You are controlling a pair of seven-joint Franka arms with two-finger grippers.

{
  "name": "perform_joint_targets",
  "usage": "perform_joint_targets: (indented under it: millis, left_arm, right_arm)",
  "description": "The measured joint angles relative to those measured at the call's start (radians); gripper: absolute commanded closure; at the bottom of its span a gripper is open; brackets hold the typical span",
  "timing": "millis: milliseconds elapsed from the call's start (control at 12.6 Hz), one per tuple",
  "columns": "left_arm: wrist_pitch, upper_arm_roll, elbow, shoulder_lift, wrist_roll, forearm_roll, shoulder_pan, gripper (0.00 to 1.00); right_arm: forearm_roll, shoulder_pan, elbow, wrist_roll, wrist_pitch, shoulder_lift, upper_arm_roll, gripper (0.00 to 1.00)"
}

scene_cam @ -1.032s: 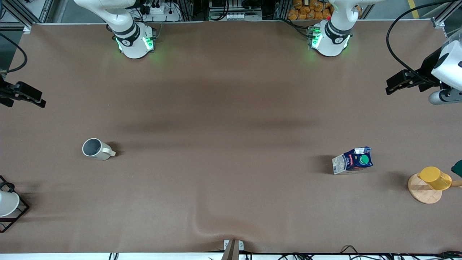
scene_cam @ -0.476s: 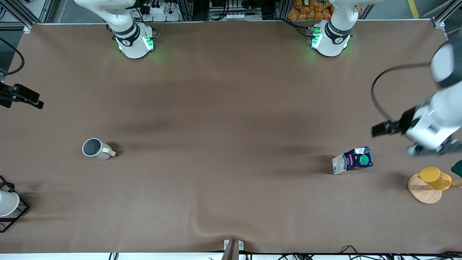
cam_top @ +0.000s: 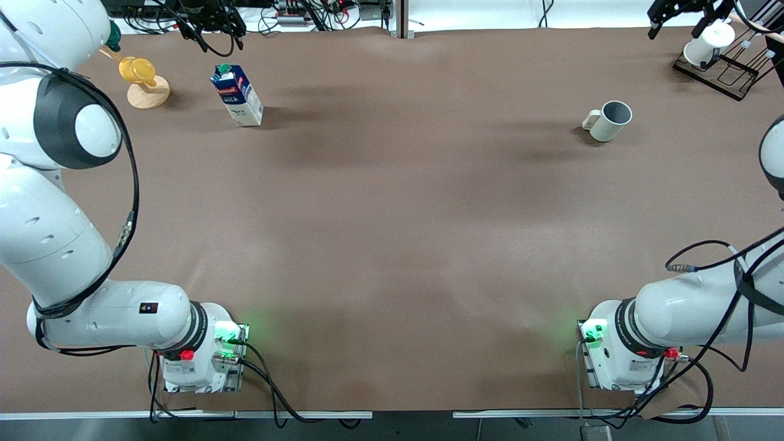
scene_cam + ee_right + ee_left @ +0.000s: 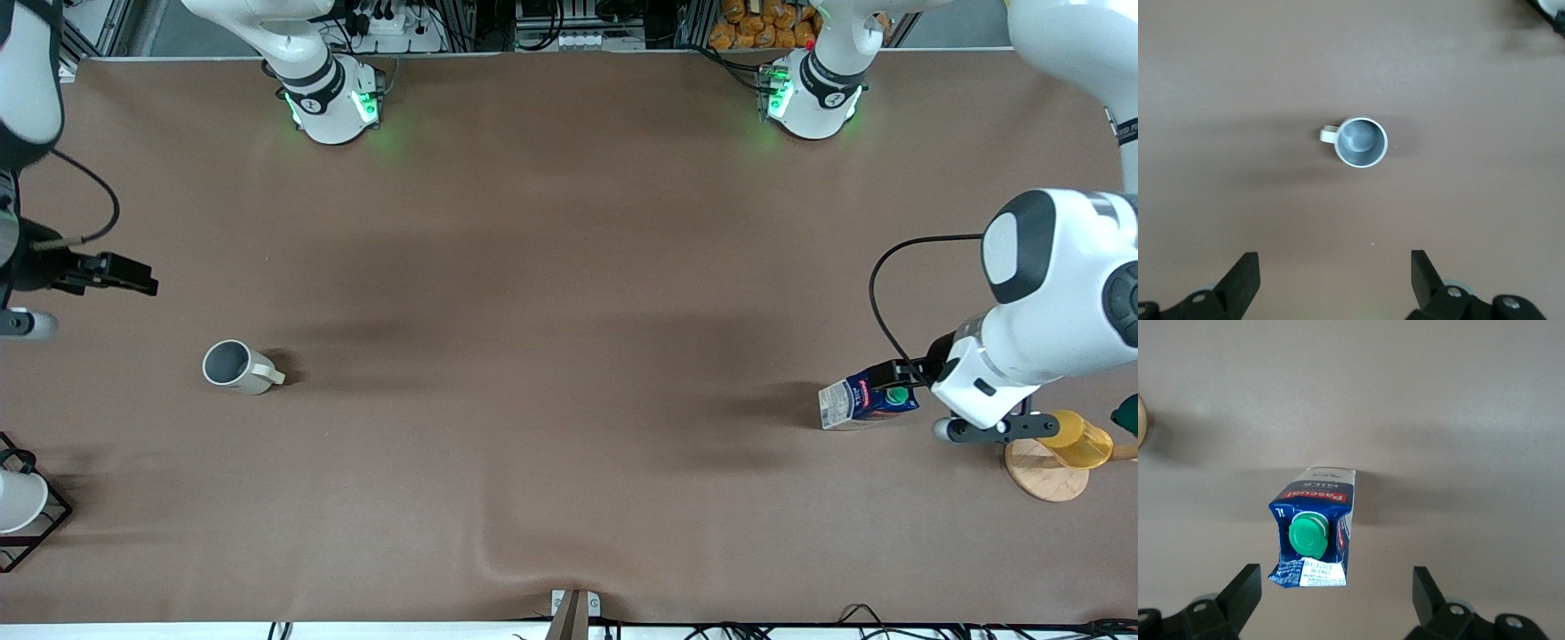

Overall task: Place milk next to cup
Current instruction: 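Grasp the milk carton with the left gripper while the right gripper reaches the mug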

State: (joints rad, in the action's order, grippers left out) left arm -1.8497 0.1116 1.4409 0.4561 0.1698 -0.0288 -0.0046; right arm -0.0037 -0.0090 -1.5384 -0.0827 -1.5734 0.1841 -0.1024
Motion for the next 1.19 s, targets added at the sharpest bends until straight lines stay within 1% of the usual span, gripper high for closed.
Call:
perform_joint_targets:
  millis: [159, 317, 476, 556, 714, 873, 952, 1032, 1111, 1190]
  left_arm:
    - [-0.023, -0.006, 0.000, 0.026, 0.000, -0.005, 0.003, 0.00]
    - [-0.055, -0.009, 0.000, 0.050, 0.000, -0.040, 0.008, 0.00]
    - [-0.064, -0.011, -0.001, 0.070, 0.000, -0.050, 0.011, 0.00]
    - [-0.066, -0.011, -0.001, 0.079, 0.000, -0.050, 0.012, 0.00]
    - [-0.066, -0.011, 0.000, 0.090, 0.000, -0.050, 0.013, 0.00]
    - [-0.066, -0.011, 0.004, 0.097, 0.000, -0.050, 0.012, 0.00]
    - [-0.066, -0.011, 0.008, 0.099, 0.000, -0.050, 0.012, 0.00]
    - [-0.066, -0.011, 0.012, 0.102, 0.000, -0.050, 0.012, 0.00]
    - [-0.066, -0.011, 0.015, 0.106, 0.000, -0.050, 0.012, 0.06]
    - [-0.066, -0.011, 0.016, 0.110, 0.000, -0.050, 0.012, 0.20]
  right_arm:
    - [0.002, -0.061, -0.002, -0.094, 0.000, 0.042, -0.004, 0.00]
    - [0.013, -0.095, -0.006, -0.150, -0.041, 0.120, -0.005, 0.00]
    - [0.020, -0.095, -0.005, -0.157, -0.110, 0.206, 0.000, 0.00]
    - [0.020, -0.092, -0.004, -0.162, -0.119, 0.232, 0.003, 0.00]
    - [0.020, -0.092, -0.007, -0.233, -0.139, 0.262, 0.005, 0.00]
    - [0.020, -0.098, -0.037, -0.284, -0.229, 0.283, 0.001, 0.01]
    - [0.020, -0.100, -0.051, -0.292, -0.271, 0.294, 0.000, 0.11]
    - [0.020, -0.100, -0.059, -0.297, -0.300, 0.309, 0.000, 0.18]
    - [0.020, -0.100, -0.061, -0.299, -0.326, 0.323, 0.000, 0.22]
    - [0.020, -0.100, -0.064, -0.299, -0.352, 0.339, 0.000, 0.30]
